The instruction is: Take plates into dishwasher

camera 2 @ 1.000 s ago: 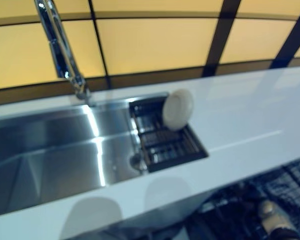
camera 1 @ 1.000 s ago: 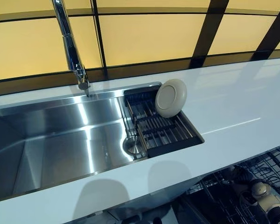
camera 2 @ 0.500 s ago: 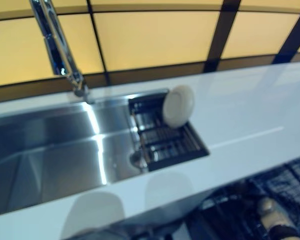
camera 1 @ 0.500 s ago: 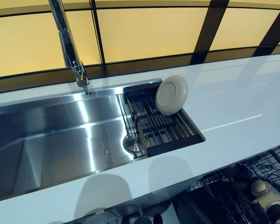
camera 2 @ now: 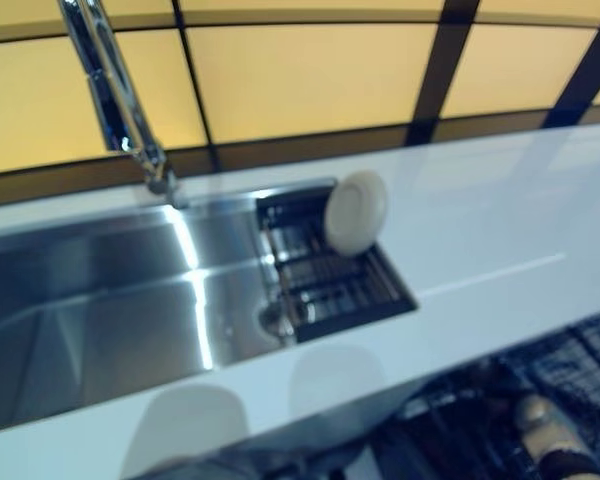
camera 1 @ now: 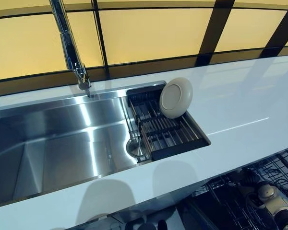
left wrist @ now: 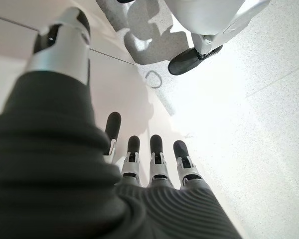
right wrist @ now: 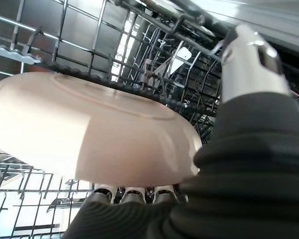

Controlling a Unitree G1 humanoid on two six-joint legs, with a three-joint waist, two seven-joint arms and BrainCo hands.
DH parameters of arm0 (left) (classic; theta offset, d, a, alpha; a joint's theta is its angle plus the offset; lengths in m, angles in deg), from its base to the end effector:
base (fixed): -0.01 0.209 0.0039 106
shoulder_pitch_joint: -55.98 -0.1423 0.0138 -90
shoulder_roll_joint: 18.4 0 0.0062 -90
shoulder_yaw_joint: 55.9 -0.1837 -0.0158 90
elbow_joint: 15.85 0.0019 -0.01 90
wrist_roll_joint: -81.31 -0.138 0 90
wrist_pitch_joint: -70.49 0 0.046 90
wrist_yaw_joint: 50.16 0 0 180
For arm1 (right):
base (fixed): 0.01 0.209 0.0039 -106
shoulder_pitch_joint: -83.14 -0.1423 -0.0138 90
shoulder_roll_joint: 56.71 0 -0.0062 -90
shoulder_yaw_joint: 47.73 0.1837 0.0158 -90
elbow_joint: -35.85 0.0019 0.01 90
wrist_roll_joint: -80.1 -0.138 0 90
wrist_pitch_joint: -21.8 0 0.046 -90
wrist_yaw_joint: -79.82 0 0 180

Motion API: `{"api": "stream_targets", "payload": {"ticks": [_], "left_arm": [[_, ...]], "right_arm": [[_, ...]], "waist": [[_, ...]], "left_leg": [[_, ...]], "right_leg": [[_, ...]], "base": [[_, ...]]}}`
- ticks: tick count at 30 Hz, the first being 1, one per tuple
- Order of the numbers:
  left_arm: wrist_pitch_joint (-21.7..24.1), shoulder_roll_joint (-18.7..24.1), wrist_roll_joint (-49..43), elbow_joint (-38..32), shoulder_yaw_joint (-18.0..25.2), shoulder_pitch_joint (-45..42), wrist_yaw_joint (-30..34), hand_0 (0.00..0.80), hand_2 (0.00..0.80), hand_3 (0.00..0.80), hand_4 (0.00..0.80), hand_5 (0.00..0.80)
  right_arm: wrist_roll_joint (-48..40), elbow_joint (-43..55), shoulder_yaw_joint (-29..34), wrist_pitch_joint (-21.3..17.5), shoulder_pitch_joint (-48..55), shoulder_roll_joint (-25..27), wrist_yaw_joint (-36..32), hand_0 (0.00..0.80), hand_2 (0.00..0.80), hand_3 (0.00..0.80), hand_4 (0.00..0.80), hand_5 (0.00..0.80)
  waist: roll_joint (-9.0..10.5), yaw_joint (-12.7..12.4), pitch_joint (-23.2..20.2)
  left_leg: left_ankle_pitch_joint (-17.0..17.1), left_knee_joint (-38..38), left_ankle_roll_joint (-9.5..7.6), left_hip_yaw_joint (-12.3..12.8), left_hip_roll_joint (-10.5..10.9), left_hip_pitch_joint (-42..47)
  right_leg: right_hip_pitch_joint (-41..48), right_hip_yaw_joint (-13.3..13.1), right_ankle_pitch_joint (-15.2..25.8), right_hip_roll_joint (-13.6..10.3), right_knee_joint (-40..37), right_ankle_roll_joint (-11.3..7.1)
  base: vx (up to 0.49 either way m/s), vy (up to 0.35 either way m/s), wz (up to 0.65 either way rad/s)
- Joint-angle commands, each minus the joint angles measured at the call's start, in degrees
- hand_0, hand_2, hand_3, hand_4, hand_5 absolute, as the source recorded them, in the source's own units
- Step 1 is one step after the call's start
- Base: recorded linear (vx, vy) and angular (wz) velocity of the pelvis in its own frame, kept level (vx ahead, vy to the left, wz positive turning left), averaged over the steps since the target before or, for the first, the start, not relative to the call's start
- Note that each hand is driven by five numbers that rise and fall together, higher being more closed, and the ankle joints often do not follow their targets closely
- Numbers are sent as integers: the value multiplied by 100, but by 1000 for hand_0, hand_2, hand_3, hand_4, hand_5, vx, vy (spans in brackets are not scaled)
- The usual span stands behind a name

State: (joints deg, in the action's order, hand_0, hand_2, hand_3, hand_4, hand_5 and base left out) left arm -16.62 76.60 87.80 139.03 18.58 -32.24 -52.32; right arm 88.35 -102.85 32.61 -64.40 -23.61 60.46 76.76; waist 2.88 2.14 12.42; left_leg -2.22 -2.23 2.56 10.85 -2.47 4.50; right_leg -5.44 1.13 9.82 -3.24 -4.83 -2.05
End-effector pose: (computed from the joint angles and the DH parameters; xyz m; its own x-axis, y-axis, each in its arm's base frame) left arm 0.0996 0.2525 -0.0978 0.4871 0.2353 -0.8410 0.1479 0.9269 0.3450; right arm 0.2150 -0.3436 0.0328 0.7852 -0.3844 -0.4854 -0.1527 0.6394 -0.7535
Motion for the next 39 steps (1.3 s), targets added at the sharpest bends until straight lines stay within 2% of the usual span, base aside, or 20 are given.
{"api": "stream_targets", "payload": {"ticks": [1,14,26,31,39], "left_arm": [[284,94,98,109,117,621,-113,0,0,0,0,0],[259,40,59,113,359,330,-174,0,0,0,0,0],[277,-2,48,227,480,198,-168,0,0,0,0,0],[322,-18,47,313,542,143,-194,0,0,0,0,0],[317,-60,183,418,551,189,-254,0,0,0,0,0]], "right_arm": [[-137,30,104,-45,-216,348,196,0,0,0,0,0],[-220,893,877,74,680,456,403,0,0,0,0,0],[-418,1173,1571,76,1183,693,564,0,0,0,0,0],[-542,1317,1813,225,1336,691,604,0,0,0,0,0],[-767,1122,2138,281,1536,737,755,0,0,0,0,0]], "waist": [[115,-15,-208],[194,162,-365],[262,341,-514],[294,424,-555],[314,598,-594]], "left_leg": [[470,88,-121,-448,-33,-522],[410,-43,-168,-283,5,-325],[296,-83,-241,-116,53,-155],[242,-64,-290,-7,59,-115],[239,-137,-324,121,54,-30]], "right_leg": [[345,168,-478,-29,373,-182],[408,44,-432,-56,327,-248],[453,-91,-375,-109,316,-327],[424,-174,-358,-128,362,-369],[369,-298,-297,-126,411,-427]], "base": [[11,56,-2],[4,57,-5],[5,56,-7],[-15,54,-2],[-22,60,-14]]}}
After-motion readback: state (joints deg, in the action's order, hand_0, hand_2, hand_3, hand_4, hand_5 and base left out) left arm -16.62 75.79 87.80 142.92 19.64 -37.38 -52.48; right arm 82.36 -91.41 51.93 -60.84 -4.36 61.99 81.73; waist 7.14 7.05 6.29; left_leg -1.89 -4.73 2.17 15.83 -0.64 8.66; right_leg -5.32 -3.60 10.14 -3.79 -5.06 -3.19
